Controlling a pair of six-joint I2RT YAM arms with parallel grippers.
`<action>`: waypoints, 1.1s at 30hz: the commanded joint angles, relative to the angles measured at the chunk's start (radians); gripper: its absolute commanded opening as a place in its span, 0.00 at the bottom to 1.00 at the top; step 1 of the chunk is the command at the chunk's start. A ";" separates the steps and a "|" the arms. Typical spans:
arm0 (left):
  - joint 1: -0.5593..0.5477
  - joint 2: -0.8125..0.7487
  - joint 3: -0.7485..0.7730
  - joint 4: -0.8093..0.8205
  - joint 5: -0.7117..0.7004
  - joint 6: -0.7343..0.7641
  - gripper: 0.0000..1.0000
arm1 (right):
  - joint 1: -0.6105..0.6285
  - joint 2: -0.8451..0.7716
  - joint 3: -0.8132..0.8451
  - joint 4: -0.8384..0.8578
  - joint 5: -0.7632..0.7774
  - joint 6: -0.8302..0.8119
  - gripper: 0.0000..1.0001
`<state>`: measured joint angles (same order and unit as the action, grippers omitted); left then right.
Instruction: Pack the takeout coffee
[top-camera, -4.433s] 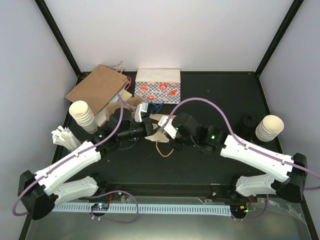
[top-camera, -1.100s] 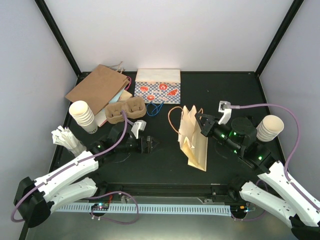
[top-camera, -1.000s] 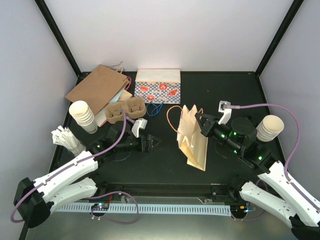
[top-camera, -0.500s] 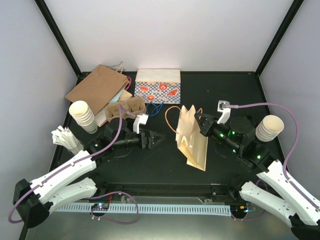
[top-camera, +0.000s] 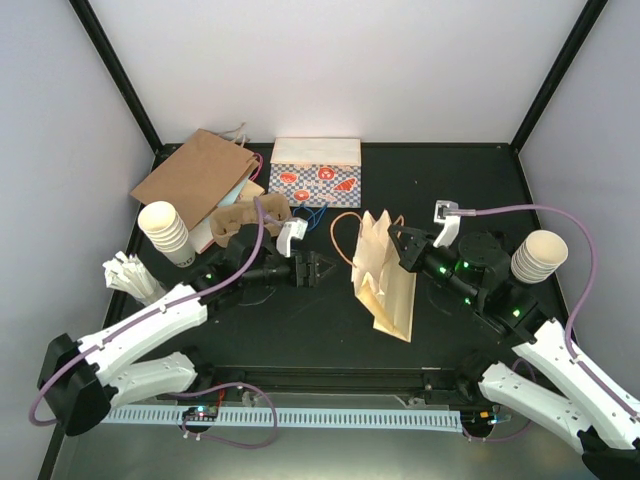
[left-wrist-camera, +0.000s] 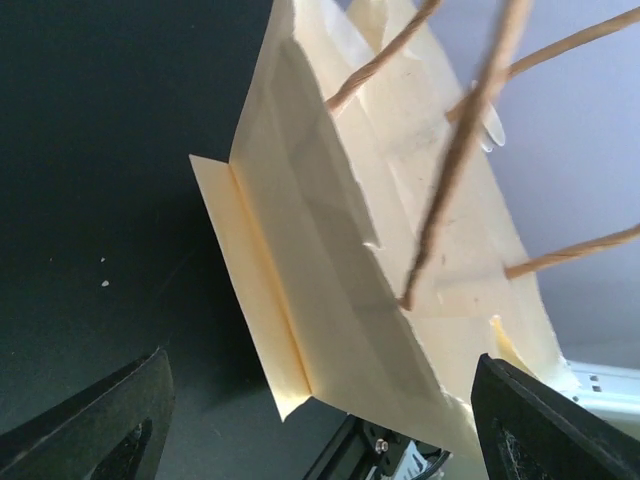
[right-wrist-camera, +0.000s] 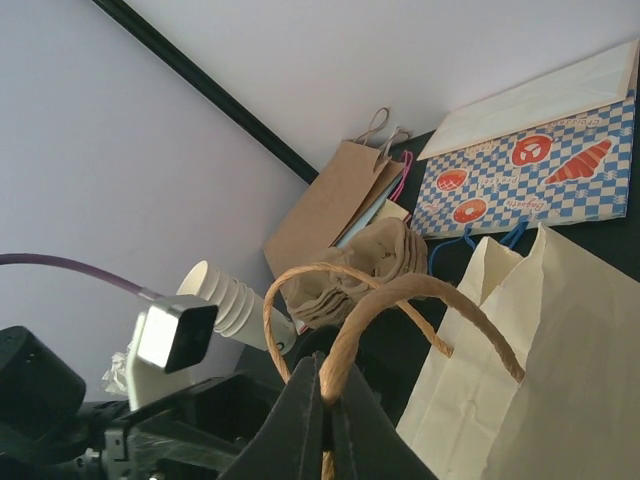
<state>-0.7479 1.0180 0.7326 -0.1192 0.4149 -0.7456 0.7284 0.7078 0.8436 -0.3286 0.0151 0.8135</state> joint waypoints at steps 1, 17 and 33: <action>-0.022 0.056 0.066 0.065 -0.005 -0.005 0.83 | -0.003 0.001 0.001 0.040 -0.008 0.000 0.01; -0.047 0.145 0.167 0.009 -0.138 0.093 0.02 | -0.003 0.033 0.008 0.039 -0.029 -0.008 0.01; -0.086 0.148 0.339 -0.183 -0.131 0.299 0.02 | -0.004 0.153 0.139 0.057 -0.133 -0.018 0.55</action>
<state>-0.8085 1.1599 1.0115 -0.2520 0.2775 -0.5125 0.7284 0.8330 0.9352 -0.3134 -0.0662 0.7937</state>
